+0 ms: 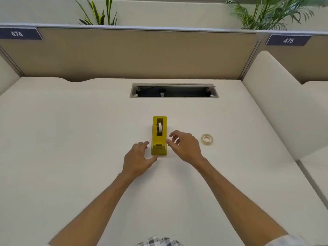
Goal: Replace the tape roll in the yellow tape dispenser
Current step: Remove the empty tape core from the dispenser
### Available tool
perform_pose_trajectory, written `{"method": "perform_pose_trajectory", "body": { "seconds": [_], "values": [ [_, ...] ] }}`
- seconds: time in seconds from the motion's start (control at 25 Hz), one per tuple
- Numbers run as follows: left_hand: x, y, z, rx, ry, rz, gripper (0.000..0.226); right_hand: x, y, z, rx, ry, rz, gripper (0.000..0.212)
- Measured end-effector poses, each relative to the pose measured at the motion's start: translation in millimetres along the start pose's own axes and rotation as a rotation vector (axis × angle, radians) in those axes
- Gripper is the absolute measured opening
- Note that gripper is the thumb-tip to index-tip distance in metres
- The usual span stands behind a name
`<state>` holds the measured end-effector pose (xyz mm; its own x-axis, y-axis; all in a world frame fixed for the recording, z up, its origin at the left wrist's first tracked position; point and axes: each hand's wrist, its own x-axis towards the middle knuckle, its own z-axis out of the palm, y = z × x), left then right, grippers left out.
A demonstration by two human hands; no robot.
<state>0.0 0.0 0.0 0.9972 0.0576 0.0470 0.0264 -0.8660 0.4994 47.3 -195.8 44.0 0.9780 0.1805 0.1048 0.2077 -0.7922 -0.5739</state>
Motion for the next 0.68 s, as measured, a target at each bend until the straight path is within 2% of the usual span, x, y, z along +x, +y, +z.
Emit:
{"method": "perform_pose_trajectory", "body": {
  "seconds": [0.2,0.32,0.48,0.68],
  "values": [
    [10.7,9.1,6.2,-0.049,-0.002,0.023,0.091,27.1,-5.7,4.1,-0.022,-0.01,-0.068,0.034],
    [14.3,11.2,10.9,-0.047,0.016,0.086,0.089,39.1,-5.2,7.9,-0.037,-0.029,-0.078,0.043],
    [18.0,12.3,20.8,-0.011,-0.003,0.039,0.088,54.1,-6.6,10.2,-0.085,-0.064,-0.107,0.05],
    [17.1,15.9,28.9,-0.022,0.044,-0.001,0.097,65.8,-7.5,8.2,-0.139,-0.093,-0.14,0.05]
  ]
}}
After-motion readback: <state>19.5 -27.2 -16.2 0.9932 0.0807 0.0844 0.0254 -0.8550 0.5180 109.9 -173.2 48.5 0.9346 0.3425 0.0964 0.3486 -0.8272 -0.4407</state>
